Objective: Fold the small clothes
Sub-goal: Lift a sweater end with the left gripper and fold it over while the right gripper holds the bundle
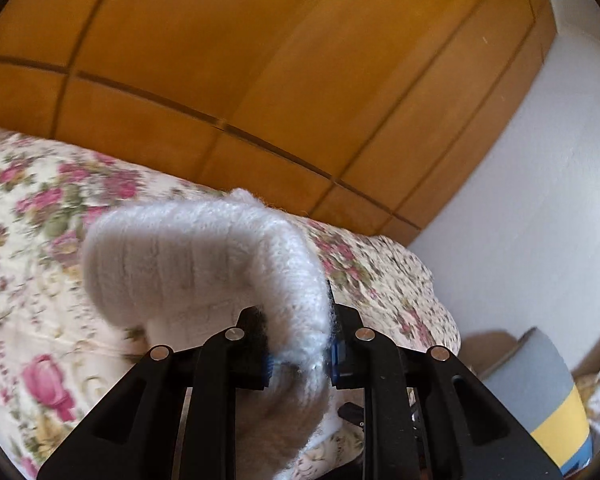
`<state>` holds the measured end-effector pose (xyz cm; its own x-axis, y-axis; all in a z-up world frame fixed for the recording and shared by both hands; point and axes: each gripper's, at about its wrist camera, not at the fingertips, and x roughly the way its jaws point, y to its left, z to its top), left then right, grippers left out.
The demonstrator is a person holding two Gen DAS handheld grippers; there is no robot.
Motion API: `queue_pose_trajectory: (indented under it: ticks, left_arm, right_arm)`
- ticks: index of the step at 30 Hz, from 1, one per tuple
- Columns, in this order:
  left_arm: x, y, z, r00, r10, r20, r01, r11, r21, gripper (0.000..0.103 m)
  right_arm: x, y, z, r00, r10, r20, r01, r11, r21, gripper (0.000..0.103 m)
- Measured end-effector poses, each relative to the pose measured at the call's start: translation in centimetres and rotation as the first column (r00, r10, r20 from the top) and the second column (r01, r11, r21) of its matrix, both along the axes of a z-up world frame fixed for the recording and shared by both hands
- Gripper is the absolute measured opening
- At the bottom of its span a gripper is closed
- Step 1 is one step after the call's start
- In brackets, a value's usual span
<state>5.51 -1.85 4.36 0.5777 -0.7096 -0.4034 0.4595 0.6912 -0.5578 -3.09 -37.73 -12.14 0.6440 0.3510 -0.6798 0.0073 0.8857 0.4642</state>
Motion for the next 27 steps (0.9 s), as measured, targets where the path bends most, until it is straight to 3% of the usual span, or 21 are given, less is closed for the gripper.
queue_pose_trajectory:
  ticks: [3, 7, 12, 17, 22, 24, 27]
  left_arm:
    - [0.7, -2.9, -0.4, 1.0, -0.026, -0.008, 0.026, 1.0, 0.016, 0.019]
    - [2.0, -6.8, -1.5, 0.999, -0.021, -0.035, 0.023, 0.999, 0.033, 0.019]
    - [2.9, -12.1, -3.6, 0.998, -0.065, -0.026, 0.068, 0.988, 0.138, 0.019]
    - [3.4, -17.5, -6.4, 0.992, -0.117, -0.039, 0.123, 0.951, 0.283, 0.019]
    - [3.2, -21.3, -9.2, 0.98, -0.173, -0.097, 0.196, 0.916, 0.349, 0.019]
    - [2.5, -22.0, -9.8, 0.973, -0.202, -0.115, 0.23, 0.905, 0.358, 0.023]
    - [1.3, -21.4, -9.3, 0.955, -0.276, -0.109, 0.296, 0.918, 0.264, 0.045]
  right_arm:
    - [-0.8, -1.7, 0.0, 1.0, -0.019, 0.003, 0.019, 0.995, 0.095, 0.033]
    - [-1.6, -2.6, 0.4, 0.999, -0.041, 0.01, 0.04, 0.997, 0.068, 0.034]
    - [-2.1, -3.7, 0.9, 0.997, -0.075, 0.022, 0.073, 0.995, 0.072, 0.034]
    - [-2.1, -4.7, 0.0, 0.995, -0.1, -0.004, 0.1, 0.993, 0.07, 0.032]
    - [-2.2, -5.4, -0.2, 0.993, -0.116, -0.006, 0.116, 0.989, 0.097, 0.033]
    - [-2.3, -5.6, -0.2, 0.992, -0.124, -0.006, 0.124, 0.987, 0.099, 0.034]
    - [-2.4, -5.9, -0.2, 0.991, -0.132, -0.007, 0.132, 0.986, 0.103, 0.035]
